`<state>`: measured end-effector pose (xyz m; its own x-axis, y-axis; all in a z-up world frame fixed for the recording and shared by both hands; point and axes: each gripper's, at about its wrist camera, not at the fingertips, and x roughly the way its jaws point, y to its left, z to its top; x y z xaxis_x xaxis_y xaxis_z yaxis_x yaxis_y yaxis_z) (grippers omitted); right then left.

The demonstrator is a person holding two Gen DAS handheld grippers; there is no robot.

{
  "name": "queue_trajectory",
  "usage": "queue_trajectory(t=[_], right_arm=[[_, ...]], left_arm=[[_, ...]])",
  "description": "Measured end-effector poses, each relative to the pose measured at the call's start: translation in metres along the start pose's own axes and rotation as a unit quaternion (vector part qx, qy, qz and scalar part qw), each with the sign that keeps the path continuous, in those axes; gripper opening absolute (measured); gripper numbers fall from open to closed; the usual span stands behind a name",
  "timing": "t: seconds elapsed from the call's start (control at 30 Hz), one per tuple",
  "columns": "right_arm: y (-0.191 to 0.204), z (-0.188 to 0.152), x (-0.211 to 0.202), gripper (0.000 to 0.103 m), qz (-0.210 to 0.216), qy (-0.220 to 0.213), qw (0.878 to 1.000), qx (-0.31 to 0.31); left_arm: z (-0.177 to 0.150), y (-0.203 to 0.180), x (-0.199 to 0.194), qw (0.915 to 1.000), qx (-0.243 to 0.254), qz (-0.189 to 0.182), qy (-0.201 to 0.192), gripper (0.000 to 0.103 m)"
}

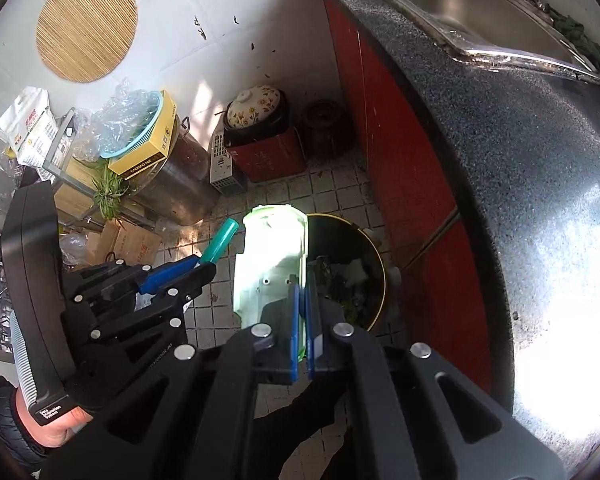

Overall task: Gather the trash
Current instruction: 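Carry the marker and green box with both tools to the trash bin, then open both tools to drop the marker and green box into the bin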

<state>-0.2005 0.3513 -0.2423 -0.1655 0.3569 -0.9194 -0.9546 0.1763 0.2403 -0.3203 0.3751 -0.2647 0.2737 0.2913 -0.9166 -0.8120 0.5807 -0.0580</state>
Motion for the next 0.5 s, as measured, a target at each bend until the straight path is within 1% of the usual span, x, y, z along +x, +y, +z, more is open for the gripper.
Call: queue_trajectory(t=[0.23,0.47,0.5], right_arm=[[-0.0034,-0.0016,0.0069,0.004,-0.002,0.005,1.0,0.006],[0.0031,0.0038,0.0094,0.004,-0.001,0.004,1.0,0.002],[0.002,0.004,0.0061,0.004,-0.001,0.0,1.0,0.0]], left_arm=[[-0.0023,0.0018,0.0026,1.0,0.002,-0.006,0.0,0.013],[0.0002,0.0059,0.0025,0.9999,0.0,-0.013,-0.004,0.013],[0.0012,0.0065,0.0021,0.9999,0.0,-0.013,-0.007,0.017]])
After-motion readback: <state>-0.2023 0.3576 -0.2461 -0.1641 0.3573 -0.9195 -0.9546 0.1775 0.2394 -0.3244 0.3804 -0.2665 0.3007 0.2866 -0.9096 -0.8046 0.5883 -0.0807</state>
